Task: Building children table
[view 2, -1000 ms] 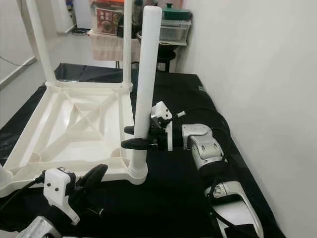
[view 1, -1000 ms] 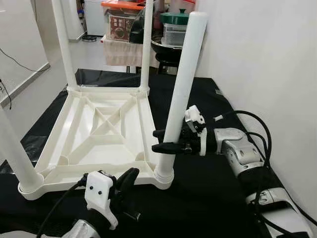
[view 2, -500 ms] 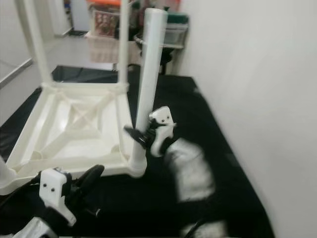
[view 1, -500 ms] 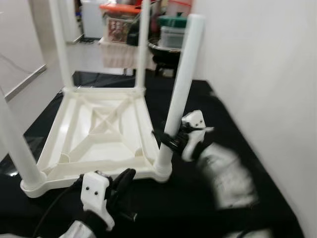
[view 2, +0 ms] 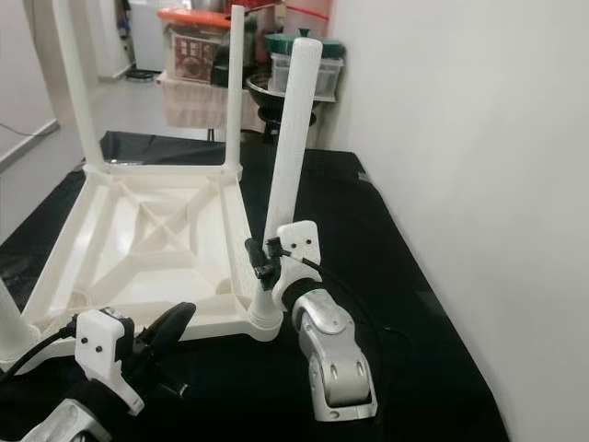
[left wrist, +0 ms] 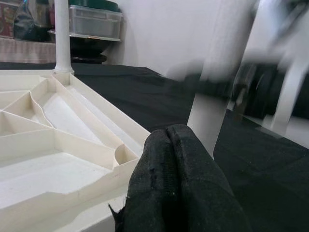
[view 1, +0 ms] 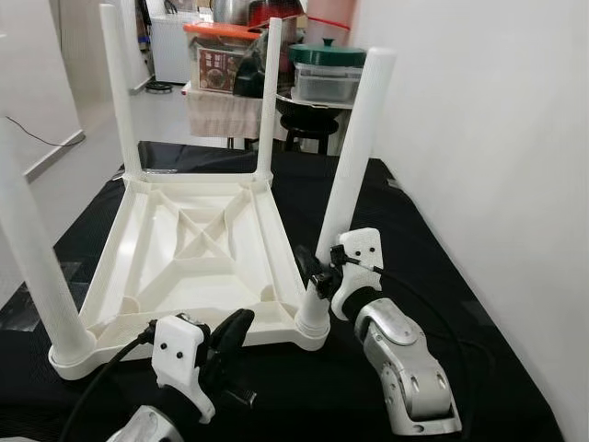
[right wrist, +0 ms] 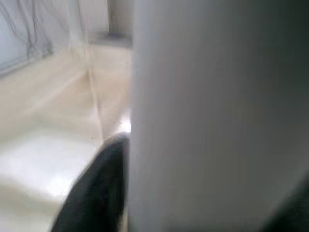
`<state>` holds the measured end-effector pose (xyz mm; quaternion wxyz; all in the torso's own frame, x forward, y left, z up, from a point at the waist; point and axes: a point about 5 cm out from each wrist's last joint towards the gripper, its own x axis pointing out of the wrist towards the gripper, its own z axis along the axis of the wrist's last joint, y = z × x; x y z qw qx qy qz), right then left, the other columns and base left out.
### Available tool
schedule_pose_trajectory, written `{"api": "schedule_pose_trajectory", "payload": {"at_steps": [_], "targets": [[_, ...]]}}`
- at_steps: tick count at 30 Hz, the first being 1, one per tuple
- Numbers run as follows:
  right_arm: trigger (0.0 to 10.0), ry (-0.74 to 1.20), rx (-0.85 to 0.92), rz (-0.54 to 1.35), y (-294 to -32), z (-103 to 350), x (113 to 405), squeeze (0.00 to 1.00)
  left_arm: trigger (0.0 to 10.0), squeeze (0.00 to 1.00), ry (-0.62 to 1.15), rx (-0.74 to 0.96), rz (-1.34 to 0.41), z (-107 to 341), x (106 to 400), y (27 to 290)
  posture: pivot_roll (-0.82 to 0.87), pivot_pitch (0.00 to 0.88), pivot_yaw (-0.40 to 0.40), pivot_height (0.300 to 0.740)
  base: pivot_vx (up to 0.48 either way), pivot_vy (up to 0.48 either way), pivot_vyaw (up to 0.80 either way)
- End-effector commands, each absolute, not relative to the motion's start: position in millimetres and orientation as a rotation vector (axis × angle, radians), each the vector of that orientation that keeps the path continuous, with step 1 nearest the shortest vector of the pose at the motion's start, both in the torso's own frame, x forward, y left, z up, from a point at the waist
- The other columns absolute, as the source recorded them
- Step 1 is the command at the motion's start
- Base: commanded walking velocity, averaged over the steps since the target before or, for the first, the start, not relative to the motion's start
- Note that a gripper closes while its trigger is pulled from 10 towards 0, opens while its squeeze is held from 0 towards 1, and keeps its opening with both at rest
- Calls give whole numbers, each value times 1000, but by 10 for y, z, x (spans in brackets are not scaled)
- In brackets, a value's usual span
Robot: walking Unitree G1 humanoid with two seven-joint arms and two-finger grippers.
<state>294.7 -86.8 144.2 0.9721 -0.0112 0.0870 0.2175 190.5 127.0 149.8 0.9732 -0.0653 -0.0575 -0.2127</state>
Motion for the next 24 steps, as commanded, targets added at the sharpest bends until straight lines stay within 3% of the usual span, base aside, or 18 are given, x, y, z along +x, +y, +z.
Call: {"api": "schedule_pose_trajectory", "payload": {"at_steps": [1, 5, 6, 7, 12, 17, 18, 19, 24], "targets": [[10000, 217, -12, 579, -790, 1413, 2937, 1000, 7647, 0, -107, -124, -432, 1472, 1905, 1261, 39, 0, -111, 740, 0, 0, 0], [10000, 137, -48, 919, -762, 1604, 2941, 988, 7804, 0, -104, -127, -435, 1460, 1907, 1261, 45, 0, -108, 740, 0, 0, 0], [10000, 105, -74, 1006, -816, 1669, 2975, 200, 7804, 0, -103, -128, -436, 1455, 1909, 1259, 51, 0, -112, 740, 0, 0, 0], [10000, 85, -94, 1068, -872, 1720, 3016, 0, 7765, 0, -102, -128, -437, 1452, 1911, 1257, 52, 0, -112, 740, 0, 0, 0], [10000, 109, -70, 1204, -1071, 1821, 3226, 0, 7725, 0, -103, -128, -436, 1449, 1919, 1251, 61, 0, -120, 740, 0, 0, 0], [10000, 154, -25, 1217, -1187, 1833, 3431, 0, 7804, 0, -105, -128, -434, 1448, 1919, 1243, 75, 0, -130, 740, 0, 0, 0], [2471, 161, -30, 1230, -1197, 1829, 3447, 0, 7804, 0, -106, -129, -434, 1448, 1918, 1239, 80, 0, -134, 740, 0, 0, 0], [0, 170, -26, 1273, -1210, 1830, 3444, 0, 7843, 0, -106, -130, -435, 1449, 1916, 1234, 84, 0, -138, 740, 0, 0, 0], [0, 182, -14, 1341, -1241, 1829, 3446, 0, 7882, 0, -107, -132, -436, 1449, 1913, 1227, 85, 0, -139, 740, 0, 0, 0]]}}
